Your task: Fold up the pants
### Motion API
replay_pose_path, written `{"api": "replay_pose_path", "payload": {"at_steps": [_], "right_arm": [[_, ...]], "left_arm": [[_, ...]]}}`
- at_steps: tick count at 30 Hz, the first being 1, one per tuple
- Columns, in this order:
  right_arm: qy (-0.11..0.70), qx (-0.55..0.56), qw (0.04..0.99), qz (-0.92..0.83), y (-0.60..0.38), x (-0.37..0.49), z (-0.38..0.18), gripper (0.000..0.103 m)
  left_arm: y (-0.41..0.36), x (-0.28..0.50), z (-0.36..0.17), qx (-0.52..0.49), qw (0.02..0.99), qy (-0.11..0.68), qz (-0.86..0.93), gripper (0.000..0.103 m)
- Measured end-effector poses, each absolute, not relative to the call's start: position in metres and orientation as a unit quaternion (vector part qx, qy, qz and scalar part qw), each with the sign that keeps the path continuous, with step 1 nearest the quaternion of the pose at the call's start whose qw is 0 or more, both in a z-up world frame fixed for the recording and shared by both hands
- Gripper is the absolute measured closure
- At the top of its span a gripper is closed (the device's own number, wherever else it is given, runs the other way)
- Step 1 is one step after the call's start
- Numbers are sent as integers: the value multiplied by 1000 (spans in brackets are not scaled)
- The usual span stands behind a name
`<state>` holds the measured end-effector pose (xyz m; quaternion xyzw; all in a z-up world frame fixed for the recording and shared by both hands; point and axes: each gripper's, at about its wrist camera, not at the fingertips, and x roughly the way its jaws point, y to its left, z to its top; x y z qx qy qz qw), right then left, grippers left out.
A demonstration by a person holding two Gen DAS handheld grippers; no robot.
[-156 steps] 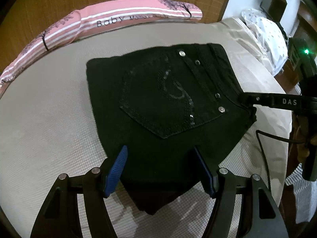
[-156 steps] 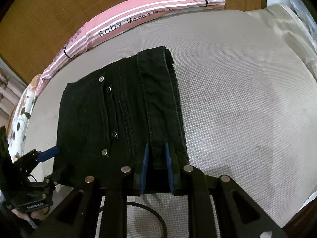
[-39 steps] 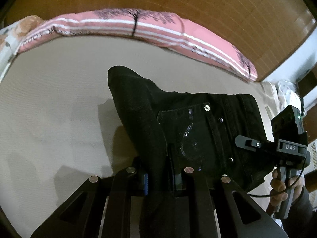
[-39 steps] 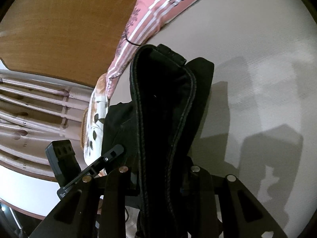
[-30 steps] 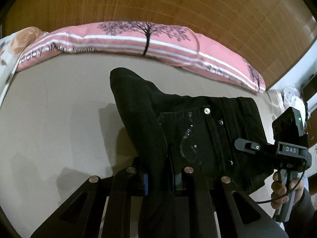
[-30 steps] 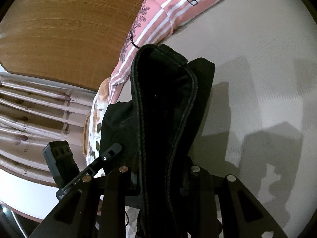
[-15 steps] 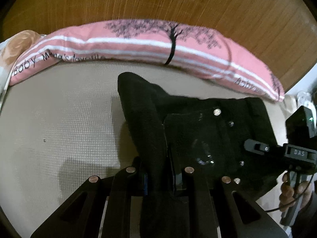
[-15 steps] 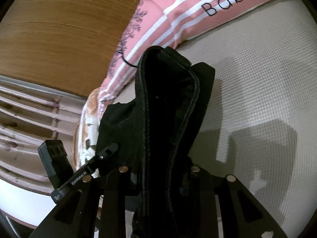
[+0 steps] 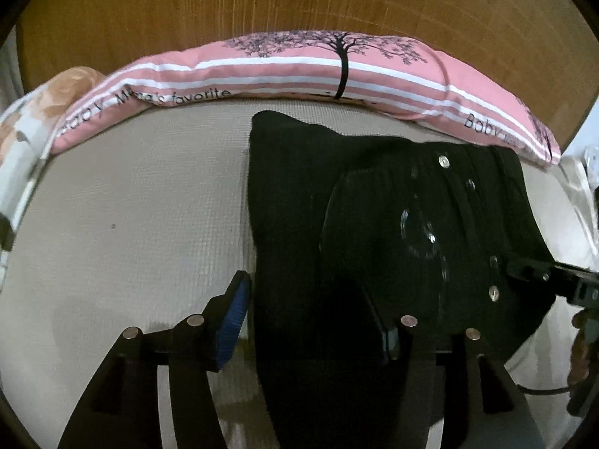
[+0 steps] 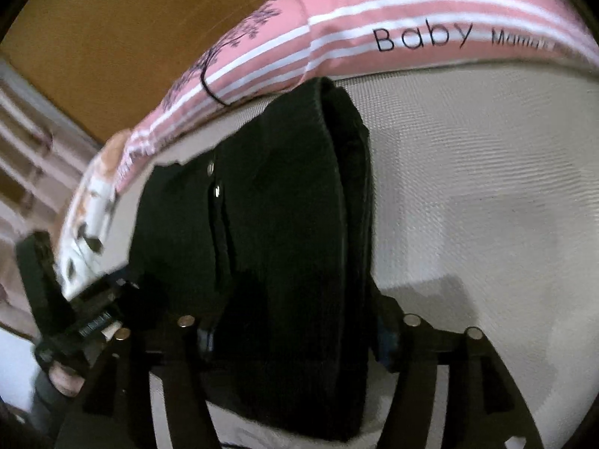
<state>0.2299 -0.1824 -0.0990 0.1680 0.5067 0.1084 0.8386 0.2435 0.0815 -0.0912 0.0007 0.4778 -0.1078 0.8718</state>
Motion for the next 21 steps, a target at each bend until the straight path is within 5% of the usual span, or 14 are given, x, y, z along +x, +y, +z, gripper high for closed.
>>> {"api": "replay_pose_path", "payload": {"at_steps": [21], "right_arm": [[500,78,862,37,-163,181,-94,25]], "left_arm": [[93,134,-54,29,884,467,0,36]]}}
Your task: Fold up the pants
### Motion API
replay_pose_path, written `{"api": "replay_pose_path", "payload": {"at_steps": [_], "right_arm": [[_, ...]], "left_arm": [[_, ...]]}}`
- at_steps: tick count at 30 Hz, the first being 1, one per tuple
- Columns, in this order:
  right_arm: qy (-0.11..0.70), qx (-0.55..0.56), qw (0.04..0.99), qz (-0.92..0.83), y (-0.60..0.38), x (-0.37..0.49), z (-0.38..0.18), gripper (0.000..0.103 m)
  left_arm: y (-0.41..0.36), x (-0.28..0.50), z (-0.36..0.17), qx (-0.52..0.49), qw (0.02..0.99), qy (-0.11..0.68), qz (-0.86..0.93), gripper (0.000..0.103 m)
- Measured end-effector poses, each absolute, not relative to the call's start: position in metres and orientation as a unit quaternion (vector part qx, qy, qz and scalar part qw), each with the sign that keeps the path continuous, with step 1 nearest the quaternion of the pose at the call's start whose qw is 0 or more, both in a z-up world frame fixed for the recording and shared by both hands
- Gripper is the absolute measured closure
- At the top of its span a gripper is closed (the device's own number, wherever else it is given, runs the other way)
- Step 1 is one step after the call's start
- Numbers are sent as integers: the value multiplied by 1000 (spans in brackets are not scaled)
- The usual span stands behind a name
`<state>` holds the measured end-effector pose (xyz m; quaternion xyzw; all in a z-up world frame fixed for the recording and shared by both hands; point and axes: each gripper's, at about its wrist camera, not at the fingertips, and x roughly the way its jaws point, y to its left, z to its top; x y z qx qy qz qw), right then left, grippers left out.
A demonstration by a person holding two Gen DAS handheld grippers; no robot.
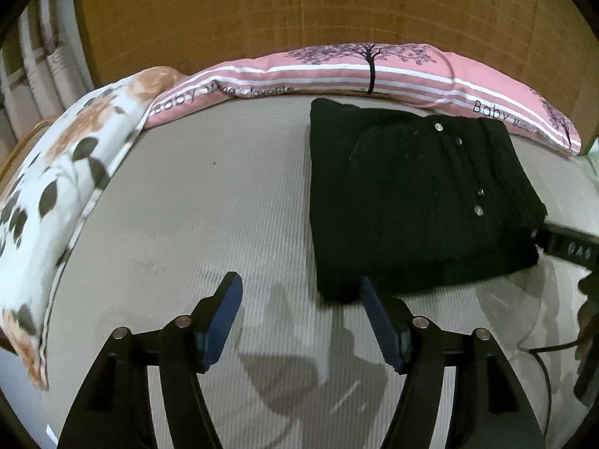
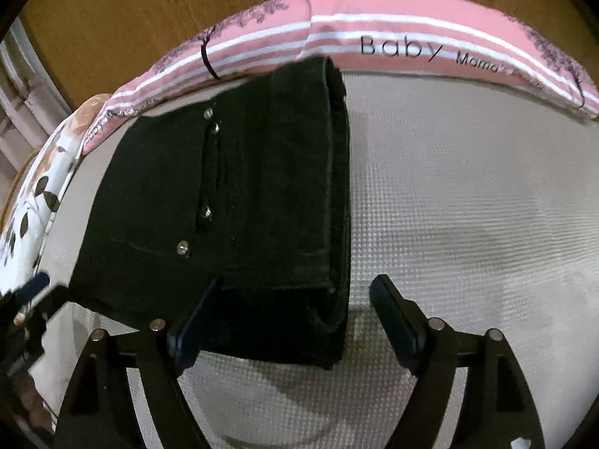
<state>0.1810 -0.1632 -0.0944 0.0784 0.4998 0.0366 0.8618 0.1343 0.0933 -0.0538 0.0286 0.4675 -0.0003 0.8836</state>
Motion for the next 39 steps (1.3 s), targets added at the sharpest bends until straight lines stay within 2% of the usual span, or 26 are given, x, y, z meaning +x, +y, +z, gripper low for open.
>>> {"api": "replay_pose_path", "payload": {"at_steps": [6,10,11,39], "right_arm": [[458,38,887,38,-140,148,-54,23],[439,38,897,36,-124,121,-35,5],[438,45,897,35,-122,116,-33,3],[440,27,897,18,-95,58,-34,1]], "left_arm": [[96,109,-47,9,883,469,11,35],[96,94,-42,-2,884,467,12,33],[96,89,-40,-3,885,466,14,33],[82,46,-30,11,890,455,7,33]]}}
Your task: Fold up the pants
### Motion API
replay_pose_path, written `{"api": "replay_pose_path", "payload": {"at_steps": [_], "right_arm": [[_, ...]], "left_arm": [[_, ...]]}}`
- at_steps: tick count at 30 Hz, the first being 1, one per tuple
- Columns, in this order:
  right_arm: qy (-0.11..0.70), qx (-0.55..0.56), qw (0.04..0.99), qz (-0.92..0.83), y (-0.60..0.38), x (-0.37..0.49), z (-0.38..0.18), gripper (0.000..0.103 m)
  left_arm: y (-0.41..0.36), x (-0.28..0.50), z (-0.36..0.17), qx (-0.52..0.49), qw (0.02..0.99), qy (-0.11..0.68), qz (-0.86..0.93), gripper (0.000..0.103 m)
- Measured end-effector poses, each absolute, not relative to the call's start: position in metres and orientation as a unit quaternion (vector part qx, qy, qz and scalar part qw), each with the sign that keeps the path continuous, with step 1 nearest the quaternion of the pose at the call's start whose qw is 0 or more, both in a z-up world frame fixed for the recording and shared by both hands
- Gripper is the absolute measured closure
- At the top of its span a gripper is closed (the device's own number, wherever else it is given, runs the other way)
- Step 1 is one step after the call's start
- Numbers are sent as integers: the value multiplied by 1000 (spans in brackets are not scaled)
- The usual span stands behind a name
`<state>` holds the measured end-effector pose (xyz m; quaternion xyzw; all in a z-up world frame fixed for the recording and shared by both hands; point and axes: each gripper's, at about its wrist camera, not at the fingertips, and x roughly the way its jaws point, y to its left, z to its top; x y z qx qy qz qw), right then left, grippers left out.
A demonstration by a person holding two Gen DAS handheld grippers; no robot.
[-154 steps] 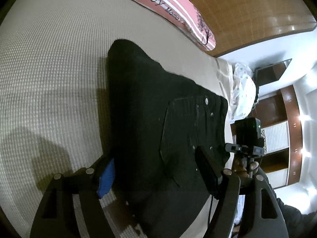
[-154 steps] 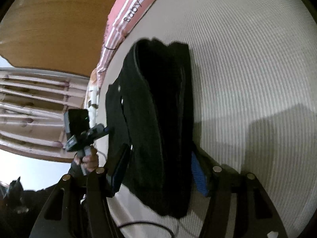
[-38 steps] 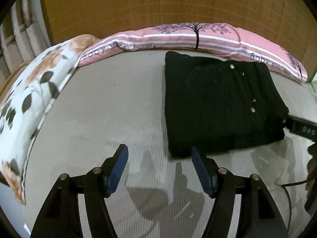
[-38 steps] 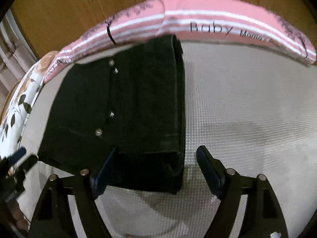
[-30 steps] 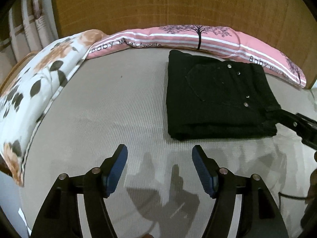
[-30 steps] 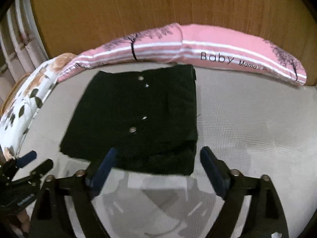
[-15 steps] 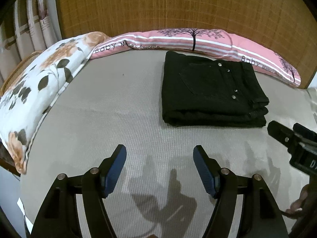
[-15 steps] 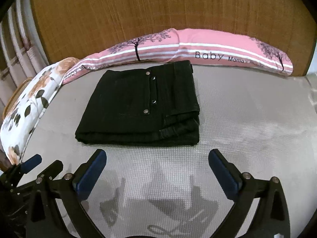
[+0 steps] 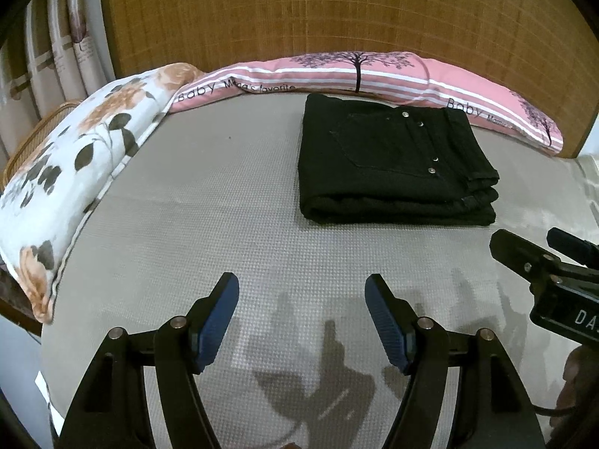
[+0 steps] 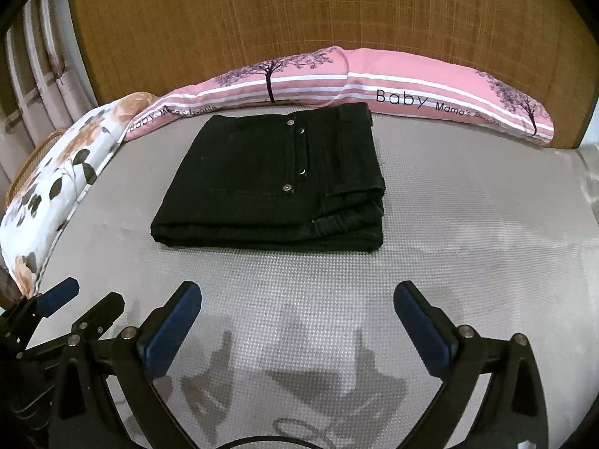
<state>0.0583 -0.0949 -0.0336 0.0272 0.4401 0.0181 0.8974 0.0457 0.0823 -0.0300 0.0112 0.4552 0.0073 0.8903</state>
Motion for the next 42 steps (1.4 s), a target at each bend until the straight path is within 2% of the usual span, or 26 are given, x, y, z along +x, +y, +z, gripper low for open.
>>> {"api": "replay_pose_path", "payload": {"at_steps": [42], "right_arm": [[448,11,893,25,-86,58,-41,1]], "left_arm": [[76,50,-34,36,893,449,11,33]]}}
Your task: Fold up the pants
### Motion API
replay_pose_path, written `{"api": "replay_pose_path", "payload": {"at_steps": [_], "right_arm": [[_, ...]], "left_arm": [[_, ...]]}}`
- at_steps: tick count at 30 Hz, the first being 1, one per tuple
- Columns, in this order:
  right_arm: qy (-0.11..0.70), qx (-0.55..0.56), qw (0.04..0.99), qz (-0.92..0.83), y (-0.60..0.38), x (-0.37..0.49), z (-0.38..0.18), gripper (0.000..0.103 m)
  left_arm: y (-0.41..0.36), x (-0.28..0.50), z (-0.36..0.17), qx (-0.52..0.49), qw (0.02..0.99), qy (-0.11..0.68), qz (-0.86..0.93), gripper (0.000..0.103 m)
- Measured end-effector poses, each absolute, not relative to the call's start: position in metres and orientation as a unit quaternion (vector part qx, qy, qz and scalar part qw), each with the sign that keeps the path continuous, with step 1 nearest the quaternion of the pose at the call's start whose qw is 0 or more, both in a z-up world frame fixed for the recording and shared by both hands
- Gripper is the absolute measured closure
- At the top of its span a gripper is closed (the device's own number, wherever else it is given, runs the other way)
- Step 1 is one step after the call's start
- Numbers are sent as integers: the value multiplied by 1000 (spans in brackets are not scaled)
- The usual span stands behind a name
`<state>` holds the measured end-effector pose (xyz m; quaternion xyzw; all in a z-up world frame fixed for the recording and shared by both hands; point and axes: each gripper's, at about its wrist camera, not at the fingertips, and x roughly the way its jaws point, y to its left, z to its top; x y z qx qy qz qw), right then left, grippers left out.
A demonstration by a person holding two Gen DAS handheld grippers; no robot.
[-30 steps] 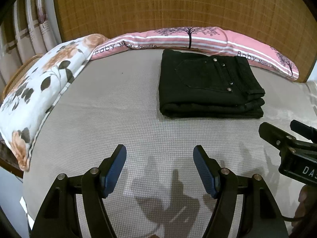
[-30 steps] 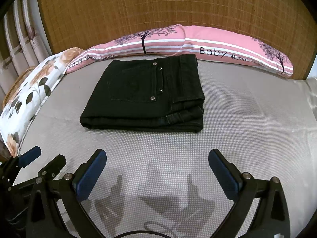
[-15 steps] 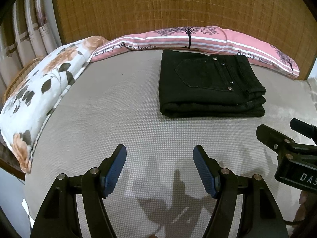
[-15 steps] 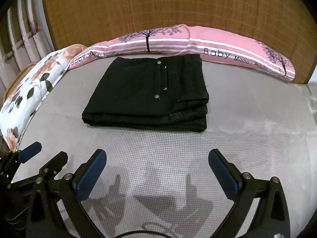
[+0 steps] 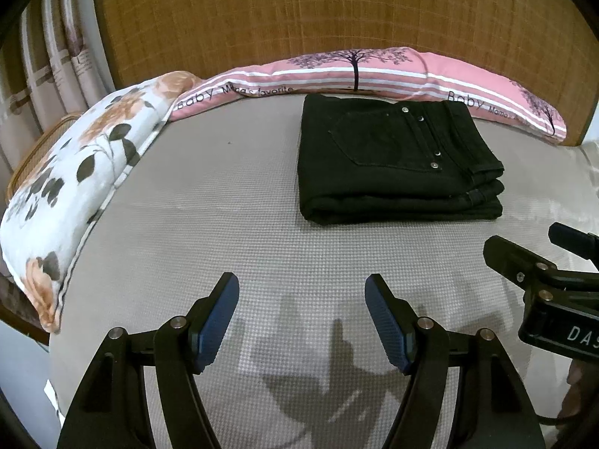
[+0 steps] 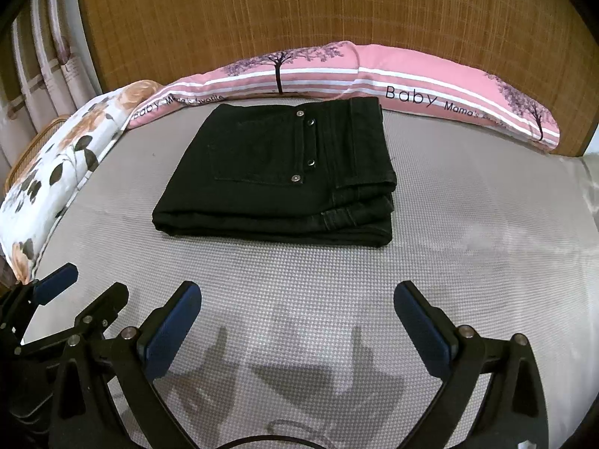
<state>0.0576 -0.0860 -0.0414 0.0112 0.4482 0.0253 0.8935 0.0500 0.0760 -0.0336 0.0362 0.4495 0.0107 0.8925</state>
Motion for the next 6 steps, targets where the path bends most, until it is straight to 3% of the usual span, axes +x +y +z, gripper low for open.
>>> {"api": "replay_pose_path", "payload": {"at_steps": [6], "right_arm": [[450,11,892,25,-86,59,-43,1]], "left_arm": [[75,53,-34,35,892,451,4,33]]}}
